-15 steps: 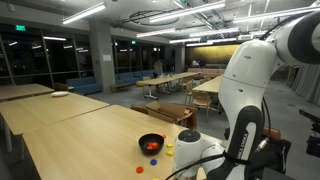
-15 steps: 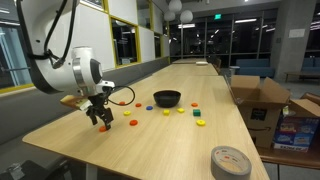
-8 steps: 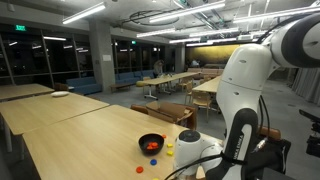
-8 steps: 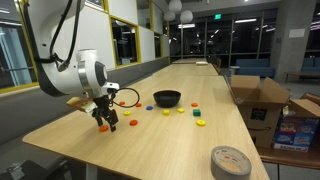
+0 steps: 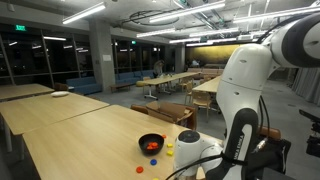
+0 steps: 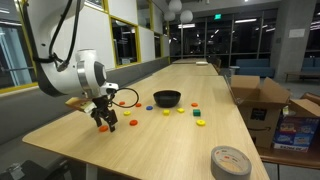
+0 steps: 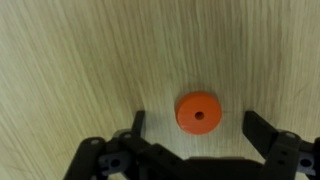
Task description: Pick up the yellow and orange object on the table and put them in the bowl
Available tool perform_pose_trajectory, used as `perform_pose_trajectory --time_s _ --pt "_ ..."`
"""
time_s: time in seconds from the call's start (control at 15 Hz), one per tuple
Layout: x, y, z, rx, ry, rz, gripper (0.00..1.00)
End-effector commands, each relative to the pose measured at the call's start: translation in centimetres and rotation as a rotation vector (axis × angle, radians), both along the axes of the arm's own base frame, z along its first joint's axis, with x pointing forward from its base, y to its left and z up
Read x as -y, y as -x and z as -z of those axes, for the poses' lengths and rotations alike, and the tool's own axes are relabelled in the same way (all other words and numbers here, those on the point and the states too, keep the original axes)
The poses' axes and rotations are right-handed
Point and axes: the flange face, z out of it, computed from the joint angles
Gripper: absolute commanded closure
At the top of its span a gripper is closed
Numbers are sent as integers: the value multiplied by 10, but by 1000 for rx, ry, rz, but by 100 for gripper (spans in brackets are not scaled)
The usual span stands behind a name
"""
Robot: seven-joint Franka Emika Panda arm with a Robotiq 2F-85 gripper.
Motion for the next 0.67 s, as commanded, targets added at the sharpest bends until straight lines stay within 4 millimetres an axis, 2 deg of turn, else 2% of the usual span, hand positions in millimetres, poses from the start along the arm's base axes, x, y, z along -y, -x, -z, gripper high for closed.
perform_pose_trajectory --time_s 0.0,0.6 --pt "-2 1 0 -24 8 -3 0" --pt "-1 0 -5 -57 9 6 0"
